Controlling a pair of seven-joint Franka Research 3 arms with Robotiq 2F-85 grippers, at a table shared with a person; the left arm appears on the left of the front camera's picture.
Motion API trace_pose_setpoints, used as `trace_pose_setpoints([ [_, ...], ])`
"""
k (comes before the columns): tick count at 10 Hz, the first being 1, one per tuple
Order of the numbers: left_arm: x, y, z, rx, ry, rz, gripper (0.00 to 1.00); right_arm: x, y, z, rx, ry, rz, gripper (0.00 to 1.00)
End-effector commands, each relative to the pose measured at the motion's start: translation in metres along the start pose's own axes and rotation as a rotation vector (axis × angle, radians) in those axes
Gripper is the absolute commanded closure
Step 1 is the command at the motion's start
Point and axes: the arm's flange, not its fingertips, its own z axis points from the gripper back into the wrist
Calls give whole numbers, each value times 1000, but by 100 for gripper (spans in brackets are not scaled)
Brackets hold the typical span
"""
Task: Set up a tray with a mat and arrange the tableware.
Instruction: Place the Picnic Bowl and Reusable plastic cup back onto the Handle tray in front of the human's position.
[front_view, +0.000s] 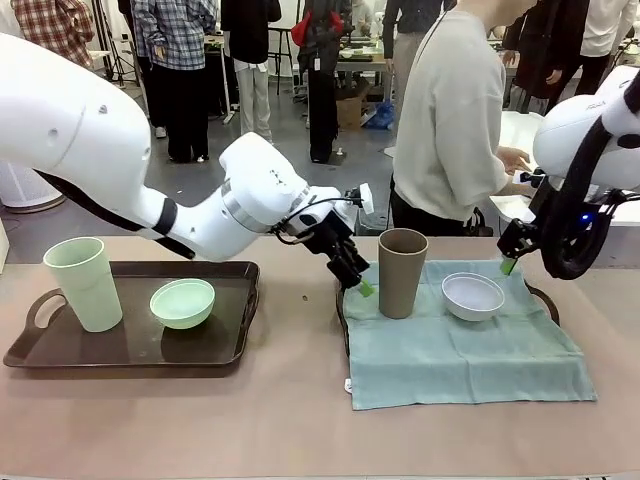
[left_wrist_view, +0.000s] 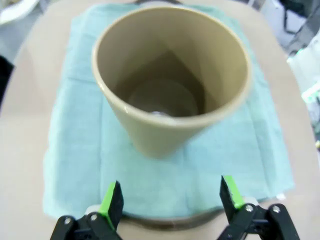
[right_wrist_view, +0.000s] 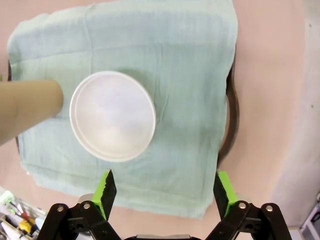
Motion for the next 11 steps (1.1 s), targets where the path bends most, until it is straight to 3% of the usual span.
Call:
trace_pose_setpoints([
  [1,11,-30,44,-14,296,87,0,-22,9,30,-57,0,-27,0],
  [2,19,-45,62,29,424,152,0,-30,14,47,-79,-17,-27,0],
  [4,44,-73,108,181,564,344,0,-40,31,77,-128,-32,-64,0],
  [7,57,-89,160,327,582,637,0,-42,41,95,-134,-37,-102,0],
  [9,52,-98,184,443,518,798,0,-33,37,90,-107,-23,-110,0],
  [10,57,-95,171,341,568,640,0,-27,31,85,-113,-13,-79,0],
  [11,57,-95,171,341,568,640,0,-43,38,94,-114,-42,-82,0],
])
